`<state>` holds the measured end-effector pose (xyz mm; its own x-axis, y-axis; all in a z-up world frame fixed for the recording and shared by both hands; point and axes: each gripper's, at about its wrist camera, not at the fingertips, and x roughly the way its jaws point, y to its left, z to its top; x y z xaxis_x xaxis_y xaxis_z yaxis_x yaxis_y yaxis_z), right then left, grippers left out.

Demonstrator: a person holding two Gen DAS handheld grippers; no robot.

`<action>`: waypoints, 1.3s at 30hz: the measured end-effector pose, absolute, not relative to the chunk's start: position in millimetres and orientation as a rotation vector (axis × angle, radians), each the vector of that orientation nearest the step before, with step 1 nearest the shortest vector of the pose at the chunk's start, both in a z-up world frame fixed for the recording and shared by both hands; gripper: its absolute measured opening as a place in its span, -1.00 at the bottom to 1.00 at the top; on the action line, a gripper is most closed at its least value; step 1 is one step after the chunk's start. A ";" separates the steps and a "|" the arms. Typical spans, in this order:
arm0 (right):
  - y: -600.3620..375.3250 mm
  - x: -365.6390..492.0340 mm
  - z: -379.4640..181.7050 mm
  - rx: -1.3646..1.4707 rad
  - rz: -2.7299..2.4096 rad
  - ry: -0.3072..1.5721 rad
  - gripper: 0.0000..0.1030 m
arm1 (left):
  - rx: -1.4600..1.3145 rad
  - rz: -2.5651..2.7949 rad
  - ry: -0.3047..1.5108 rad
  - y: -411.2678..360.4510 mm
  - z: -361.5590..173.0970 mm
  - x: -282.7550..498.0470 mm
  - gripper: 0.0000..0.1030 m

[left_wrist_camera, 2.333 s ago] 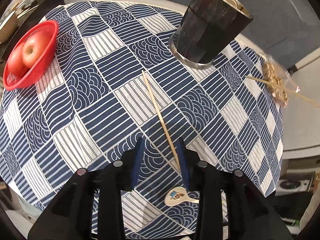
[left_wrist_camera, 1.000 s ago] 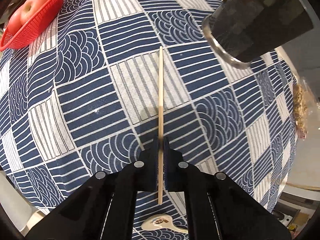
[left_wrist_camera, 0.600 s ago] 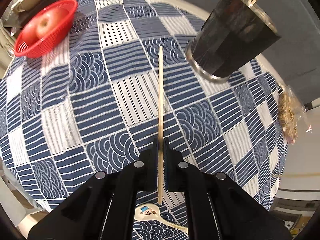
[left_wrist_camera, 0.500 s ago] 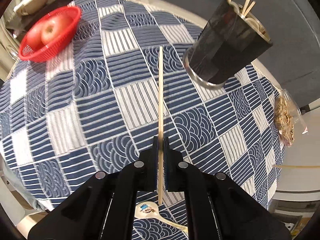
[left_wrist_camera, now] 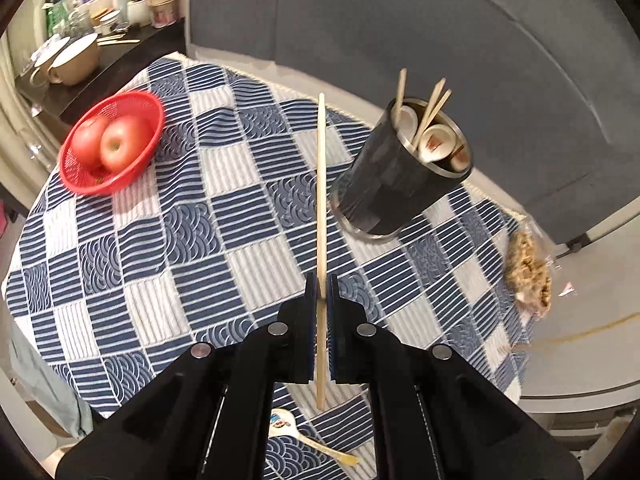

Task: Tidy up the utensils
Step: 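Lift both held chopsticks and carry them over the black cup, then lower both held chopsticks into the black cup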

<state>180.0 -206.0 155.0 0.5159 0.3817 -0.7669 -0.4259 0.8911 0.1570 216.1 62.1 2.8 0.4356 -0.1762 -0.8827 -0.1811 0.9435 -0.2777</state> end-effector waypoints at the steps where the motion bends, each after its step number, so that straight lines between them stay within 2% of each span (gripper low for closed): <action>1: -204.0 186.0 160.4 -0.052 0.479 0.903 -0.91 | -0.357 -0.005 1.126 61.6 6.5 220.8 -0.90; 11: -187.3 225.6 208.0 -0.023 0.432 0.827 -0.91 | -0.259 -0.087 1.093 63.0 49.7 277.6 -0.90; 19: -171.5 257.3 215.9 0.028 0.370 0.827 -0.91 | -0.262 -0.278 1.016 52.8 76.2 328.2 -0.90; 29: -148.9 296.0 208.3 0.101 0.309 0.808 -0.91 | -0.213 -0.556 0.896 39.5 71.3 384.2 -0.90; 39: -131.5 334.9 156.5 0.156 0.278 0.871 -0.91 | -0.218 -0.757 0.752 40.7 34.6 399.3 -0.90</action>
<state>334.9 -131.5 156.5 0.6115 0.3027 -0.7310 -0.1767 0.9528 0.2467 399.3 40.8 34.6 0.4852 -0.6900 -0.5370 0.5415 0.7194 -0.4351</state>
